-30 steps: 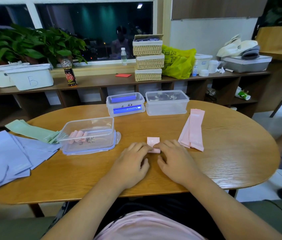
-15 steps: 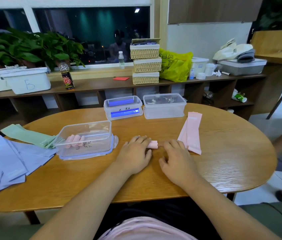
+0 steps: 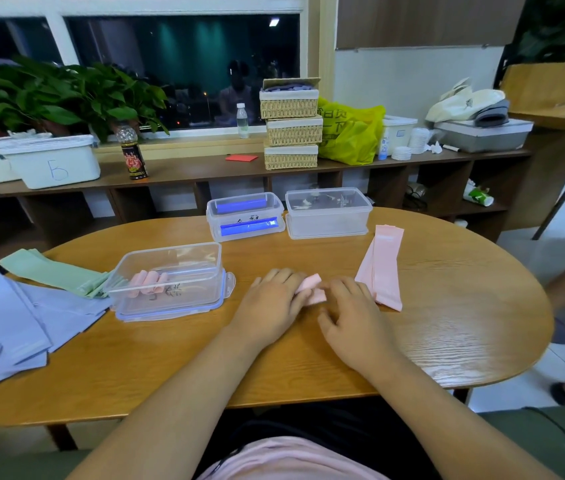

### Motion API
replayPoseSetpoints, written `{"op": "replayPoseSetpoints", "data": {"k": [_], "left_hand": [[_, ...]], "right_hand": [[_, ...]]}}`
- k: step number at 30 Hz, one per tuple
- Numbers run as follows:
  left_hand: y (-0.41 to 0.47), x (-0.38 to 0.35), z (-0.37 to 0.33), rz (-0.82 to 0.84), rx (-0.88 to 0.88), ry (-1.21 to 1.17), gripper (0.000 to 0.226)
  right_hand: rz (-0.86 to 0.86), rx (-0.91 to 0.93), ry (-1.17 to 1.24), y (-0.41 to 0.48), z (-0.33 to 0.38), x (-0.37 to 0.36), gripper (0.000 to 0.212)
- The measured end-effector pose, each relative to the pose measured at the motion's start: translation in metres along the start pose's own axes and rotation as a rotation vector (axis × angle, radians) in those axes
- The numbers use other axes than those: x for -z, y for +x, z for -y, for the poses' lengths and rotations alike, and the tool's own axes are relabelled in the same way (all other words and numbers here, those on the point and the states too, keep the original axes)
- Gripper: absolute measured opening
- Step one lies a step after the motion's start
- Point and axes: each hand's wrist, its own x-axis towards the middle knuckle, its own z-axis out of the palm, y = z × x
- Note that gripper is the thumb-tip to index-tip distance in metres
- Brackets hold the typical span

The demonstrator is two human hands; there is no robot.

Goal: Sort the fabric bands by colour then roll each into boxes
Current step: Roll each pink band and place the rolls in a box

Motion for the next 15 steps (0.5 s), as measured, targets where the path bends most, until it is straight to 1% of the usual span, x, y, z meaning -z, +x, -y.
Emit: {"op": "replayPoseSetpoints", "data": {"k": [3,6,9,12,15], "left_hand": [[-0.015,0.007,-0.005,-0.05,-0.024,-0.073,0.044],[-0.031,0.012,-0.01,-0.08,-0.041,-0.154,0.047],[-0.043,0.017,-0.014,-0.131,-0.036,-0.292,0.048],[-0.049,0.022,-0.016,-0.23,0.008,-0.439,0.035],[-0.05,0.025,-0.017,-0.267,0.013,-0.471,0.024]], "right_hand": [[-0.062,0.049,0.101,-0.001,0.002,0.002,0.027],[-0.119,0.11,0.133,-0.002,0.006,0.006,0.017],[-0.13,0.184,0.146,-0.003,0.009,0.007,0.022],[-0.118,0.203,0.139,-0.004,0.01,0.007,0.024],[-0.074,0.189,0.136,-0.004,0.011,0.01,0.027]]}}
